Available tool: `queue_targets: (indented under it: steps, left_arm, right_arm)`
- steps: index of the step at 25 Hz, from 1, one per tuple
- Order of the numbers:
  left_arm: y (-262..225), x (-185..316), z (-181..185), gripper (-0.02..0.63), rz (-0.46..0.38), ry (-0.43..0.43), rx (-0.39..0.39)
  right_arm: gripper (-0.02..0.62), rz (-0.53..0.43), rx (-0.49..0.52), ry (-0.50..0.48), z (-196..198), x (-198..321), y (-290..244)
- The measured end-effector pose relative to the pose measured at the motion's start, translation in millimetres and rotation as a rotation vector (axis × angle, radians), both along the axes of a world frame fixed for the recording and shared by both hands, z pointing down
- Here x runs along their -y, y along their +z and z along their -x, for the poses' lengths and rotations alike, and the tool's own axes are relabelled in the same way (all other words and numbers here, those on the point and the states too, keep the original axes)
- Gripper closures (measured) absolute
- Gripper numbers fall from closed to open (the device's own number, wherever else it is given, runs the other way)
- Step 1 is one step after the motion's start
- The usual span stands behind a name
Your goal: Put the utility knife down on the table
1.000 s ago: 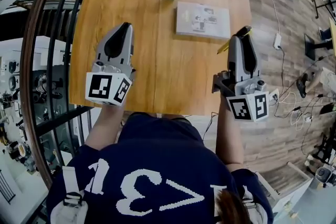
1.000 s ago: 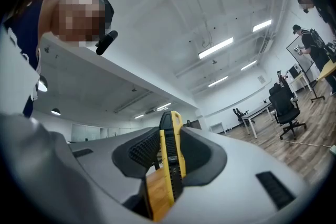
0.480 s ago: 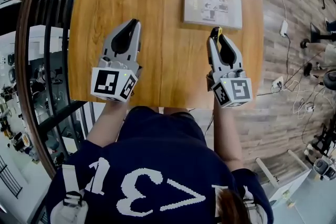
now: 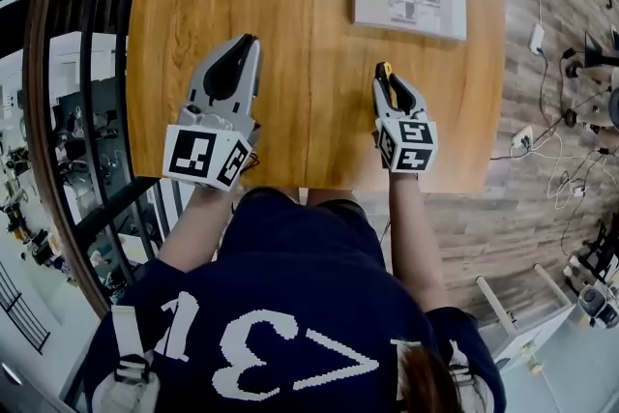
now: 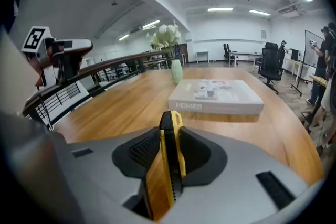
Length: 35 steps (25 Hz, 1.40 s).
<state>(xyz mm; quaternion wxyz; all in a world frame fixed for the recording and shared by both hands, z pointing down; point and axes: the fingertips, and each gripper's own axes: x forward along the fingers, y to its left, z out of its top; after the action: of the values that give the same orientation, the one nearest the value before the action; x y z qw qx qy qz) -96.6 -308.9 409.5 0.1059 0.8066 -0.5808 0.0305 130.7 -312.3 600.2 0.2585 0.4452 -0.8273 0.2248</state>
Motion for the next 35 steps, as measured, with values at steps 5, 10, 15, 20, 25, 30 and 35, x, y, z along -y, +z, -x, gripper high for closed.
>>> queue_targets:
  steps: [5, 10, 15, 20, 25, 30, 35]
  left_arm:
    - [8, -4, 3, 0.571, 0.018, 0.01, -0.002]
    - [6, -6, 6, 0.571, 0.016, 0.004, 0.002]
    - [-9, -8, 9, 0.571, -0.023, -0.006, 0.005]
    - [-46, 2, 11, 0.571, -0.092, -0.016, 0.014]
    - [-78, -1, 12, 0.571, -0.161, -0.033, 0.031]
    - [-110, -15, 16, 0.571, -0.232, -0.055, 0.032]
    - [-130, -21, 21, 0.571, -0.276, -0.073, 0.038]
  right_arm:
    - [0.46, 0.113, -0.084, 0.013, -4, -14, 43]
    - [0.459, 0.134, -0.116, 0.022, -9, -16, 53]
    - [0.543, -0.054, 0.003, 0.078, -13, 12, -20]
    - [0.566, -0.33, 0.126, 0.101, -18, 44, -153]
    - [0.569, -0.585, 0.237, 0.101, -23, 38, -269]
    - [0.569, -0.644, 0.37, 0.098, -25, 16, -321]
    - [0.569, -0.693, 0.402, 0.099, -25, 9, -345]
